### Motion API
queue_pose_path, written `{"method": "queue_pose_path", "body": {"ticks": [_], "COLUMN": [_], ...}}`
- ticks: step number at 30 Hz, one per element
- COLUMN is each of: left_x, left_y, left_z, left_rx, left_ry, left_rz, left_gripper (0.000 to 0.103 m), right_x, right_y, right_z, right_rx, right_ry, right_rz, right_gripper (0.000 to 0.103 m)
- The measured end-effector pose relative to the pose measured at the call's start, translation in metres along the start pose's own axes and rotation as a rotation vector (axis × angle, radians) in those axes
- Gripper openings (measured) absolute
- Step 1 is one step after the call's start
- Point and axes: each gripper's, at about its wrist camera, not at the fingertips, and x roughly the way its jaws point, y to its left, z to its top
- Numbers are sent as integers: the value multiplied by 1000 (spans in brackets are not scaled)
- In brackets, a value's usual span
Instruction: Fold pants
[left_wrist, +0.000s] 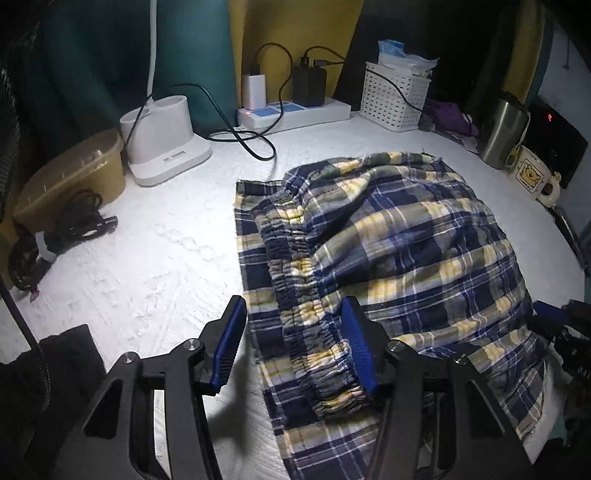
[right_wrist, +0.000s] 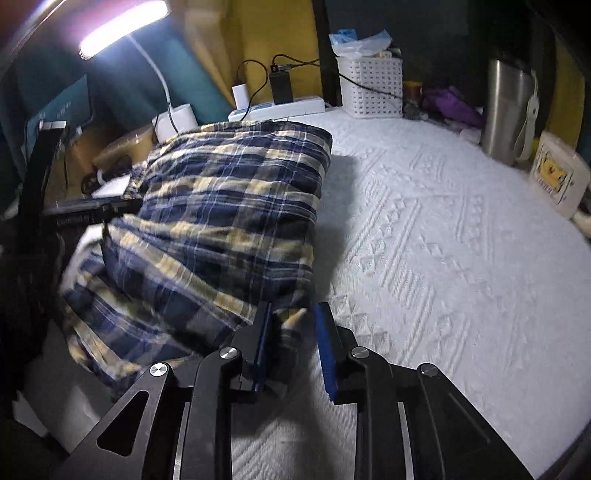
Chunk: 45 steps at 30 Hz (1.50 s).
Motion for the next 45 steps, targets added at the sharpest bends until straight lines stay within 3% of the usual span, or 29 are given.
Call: {"method": "queue_pose_path", "body": {"ticks": [5, 10, 14, 16, 18, 19, 26, 31, 45], "left_x": [-8, -38, -52, -54, -53, -51, -31, -23, -26], "left_y": [10, 16, 14, 8, 0, -5, -20, -26, -26], "left_z": [2, -1, -8, -10, -11, -11, -18, -25, -43], "left_rx": [-25, -71, -122, -131, -124, -119, -108, -63, -2], "left_ry": [-17, -57, -50, -48, -44, -36, 32, 67, 58], "left_rz": [44, 16, -52, -86, -96, -102, -113, -79, -39], "left_gripper": [53, 54, 54, 55, 59, 59, 59, 59, 61], "right_x": [-6, -15, -22, -24, -23, -22, -14, -2, 7], "right_y": [4, -1, -2, -2, -1, -1, 4, 8, 18], "right_z": [-8, -11, -4, 1, 6, 9, 22, 22, 2], "right_rx": [-8, 22, 22, 25, 29, 31, 19, 14, -42], "right_ry": [-10, 9, 3, -6, -12, -17, -28, -13, 2], "right_rz": [-44, -35, -28, -20, -11, -5, 7, 17, -27], "right_gripper": [25, 25, 26, 34, 62, 66, 66, 66, 66]}}
